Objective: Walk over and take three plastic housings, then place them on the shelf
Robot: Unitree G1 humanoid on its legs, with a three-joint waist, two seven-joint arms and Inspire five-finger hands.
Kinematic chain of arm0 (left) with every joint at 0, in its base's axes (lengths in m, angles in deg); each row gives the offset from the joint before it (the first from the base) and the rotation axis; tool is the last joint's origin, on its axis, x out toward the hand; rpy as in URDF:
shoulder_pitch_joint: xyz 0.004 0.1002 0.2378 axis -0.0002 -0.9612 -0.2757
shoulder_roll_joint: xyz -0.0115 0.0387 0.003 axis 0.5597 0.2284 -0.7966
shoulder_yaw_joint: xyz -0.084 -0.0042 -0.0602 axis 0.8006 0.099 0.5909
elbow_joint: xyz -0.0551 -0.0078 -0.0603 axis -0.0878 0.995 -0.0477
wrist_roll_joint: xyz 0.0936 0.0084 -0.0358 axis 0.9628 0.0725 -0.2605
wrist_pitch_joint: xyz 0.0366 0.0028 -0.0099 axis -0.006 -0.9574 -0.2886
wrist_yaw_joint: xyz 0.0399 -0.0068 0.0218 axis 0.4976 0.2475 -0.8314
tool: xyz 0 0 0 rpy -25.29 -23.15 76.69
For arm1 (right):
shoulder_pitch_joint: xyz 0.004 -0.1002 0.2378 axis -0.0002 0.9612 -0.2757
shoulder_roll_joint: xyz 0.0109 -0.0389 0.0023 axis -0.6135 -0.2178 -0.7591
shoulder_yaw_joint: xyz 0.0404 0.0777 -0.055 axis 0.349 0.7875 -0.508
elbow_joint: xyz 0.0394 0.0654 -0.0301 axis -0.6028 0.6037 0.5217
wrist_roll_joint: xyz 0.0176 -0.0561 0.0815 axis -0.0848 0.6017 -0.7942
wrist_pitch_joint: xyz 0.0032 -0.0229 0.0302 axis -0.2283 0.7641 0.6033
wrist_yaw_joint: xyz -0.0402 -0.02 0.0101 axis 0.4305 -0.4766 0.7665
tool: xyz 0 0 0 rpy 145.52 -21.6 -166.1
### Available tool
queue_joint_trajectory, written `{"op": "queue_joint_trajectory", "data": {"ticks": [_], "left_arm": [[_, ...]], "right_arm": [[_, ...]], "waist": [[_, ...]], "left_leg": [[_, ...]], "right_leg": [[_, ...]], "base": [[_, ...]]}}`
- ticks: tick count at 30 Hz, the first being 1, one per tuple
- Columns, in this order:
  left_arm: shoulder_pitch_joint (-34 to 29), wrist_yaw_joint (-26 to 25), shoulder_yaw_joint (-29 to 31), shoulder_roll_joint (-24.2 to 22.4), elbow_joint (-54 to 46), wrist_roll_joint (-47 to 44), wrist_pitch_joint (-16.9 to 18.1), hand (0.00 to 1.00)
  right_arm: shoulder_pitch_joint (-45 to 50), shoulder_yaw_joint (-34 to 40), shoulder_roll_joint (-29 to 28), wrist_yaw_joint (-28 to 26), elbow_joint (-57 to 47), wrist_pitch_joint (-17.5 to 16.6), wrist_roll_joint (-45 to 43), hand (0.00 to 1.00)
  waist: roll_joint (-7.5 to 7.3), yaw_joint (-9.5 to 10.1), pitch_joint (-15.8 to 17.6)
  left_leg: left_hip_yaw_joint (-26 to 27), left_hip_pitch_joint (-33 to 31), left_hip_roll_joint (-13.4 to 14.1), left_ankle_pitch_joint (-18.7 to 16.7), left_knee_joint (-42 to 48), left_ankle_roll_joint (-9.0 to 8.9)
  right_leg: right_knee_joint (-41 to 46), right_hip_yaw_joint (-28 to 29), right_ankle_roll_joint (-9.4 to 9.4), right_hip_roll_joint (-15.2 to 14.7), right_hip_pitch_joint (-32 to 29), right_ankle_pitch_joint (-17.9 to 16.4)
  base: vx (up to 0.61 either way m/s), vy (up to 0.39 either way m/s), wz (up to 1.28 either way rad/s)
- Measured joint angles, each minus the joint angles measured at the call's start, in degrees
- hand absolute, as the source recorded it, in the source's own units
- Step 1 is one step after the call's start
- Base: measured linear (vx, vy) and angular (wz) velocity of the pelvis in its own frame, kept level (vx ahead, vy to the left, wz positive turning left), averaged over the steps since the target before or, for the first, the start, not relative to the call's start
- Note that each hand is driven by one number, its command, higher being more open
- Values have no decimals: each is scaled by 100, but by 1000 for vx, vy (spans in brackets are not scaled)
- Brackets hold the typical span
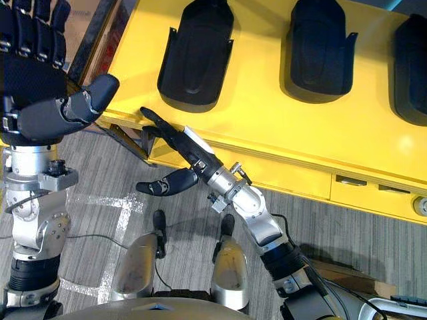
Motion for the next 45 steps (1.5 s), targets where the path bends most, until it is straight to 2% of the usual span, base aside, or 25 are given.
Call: {"op": "queue_joint_trajectory", "data": {"ticks": [7, 11, 14, 16, 18, 21, 24, 27, 32, 39, 45], "left_arm": [[-378, 286, 57, -229, 0, -321, -2, 100], [-578, 436, 69, -234, 0, -485, -2, 100], [-733, 466, 80, -235, -2, -487, -3, 100], [-845, 515, 132, -238, -3, -486, -18, 100], [-891, 516, 135, -238, -38, -487, -20, 100], [-984, 601, 134, -238, -164, -486, -45, 100], [-989, 632, 134, -238, -180, -487, -51, 100], [-1000, 609, 134, -237, -180, -489, -52, 100], [-1043, 605, 134, -231, -179, -496, -51, 100], [-1227, 556, 120, -227, -175, -715, -58, 100], [-1233, 498, 119, -227, -175, -735, -58, 100]], "right_arm": [[-93, 209, -24, 0, -1, -9, 43, 100], [-174, 311, -32, -15, -183, -8, 35, 100], [-187, 912, -49, -5, -631, -6, -37, 100], [-187, 1416, -6, -29, -989, -7, -399, 100], [-184, 1580, 10, -142, -1156, 1, -590, 100], [-132, 1544, 121, -523, -1308, 66, -908, 100], [-1, 1486, 196, -947, -1450, 274, -1151, 100], [84, 1447, 321, -1104, -1516, 496, -1150, 100], [156, 1395, 402, -1215, -1516, 547, -1145, 100], [159, 1389, 498, -1223, -1689, 422, -1118, 100], [263, 1395, 498, -1068, -1828, 438, -1081, 100]], "waist": [[21, 140, 108], [22, 151, 109], [21, 166, 110], [21, 145, 110], [21, 139, 110], [20, 116, 110], [20, 130, 110], [12, 134, 115], [7, 137, 117], [-1, 140, 116], [-29, 145, 119]], "left_leg": [[-64, -91, 18, -19, 48, -64], [-78, -169, 22, 7, 52, -78], [-76, -198, 28, 31, 58, -74], [-67, -198, 37, 34, 60, -72], [-65, -193, 48, 37, 59, -66], [-50, -160, 68, 61, 49, -28], [-51, -147, 78, 66, 49, -21], [-52, -143, 75, 65, 48, -19], [-50, -127, 75, 62, 44, -21], [-47, -119, 77, 58, 36, -29], [-44, -121, 76, 62, 24, -24]], "right_leg": [[93, -92, -58, 6, -61, -48], [141, -99, -52, 2, -133, -43], [179, -98, -48, 0, -173, -40], [180, -94, -47, 8, -181, -39], [179, -91, -46, 21, -185, -38], [182, -76, -44, 43, -180, -34], [181, -75, -50, 53, -171, -39], [180, -76, -52, 52, -165, -40], [180, -80, -55, 52, -144, -43], [177, -77, -50, 53, -142, -40], [175, -78, -47, 53, -148, -36]], "base": [[-39, 0, 6], [-31, -1, 3], [0, 0, 0], [3, -1, -2], [19, -8, -5], [34, -12, -6], [37, -9, -2], [10, 0, 0], [0, 0, 0], [0, 0, 0], [0, 0, 0]]}}
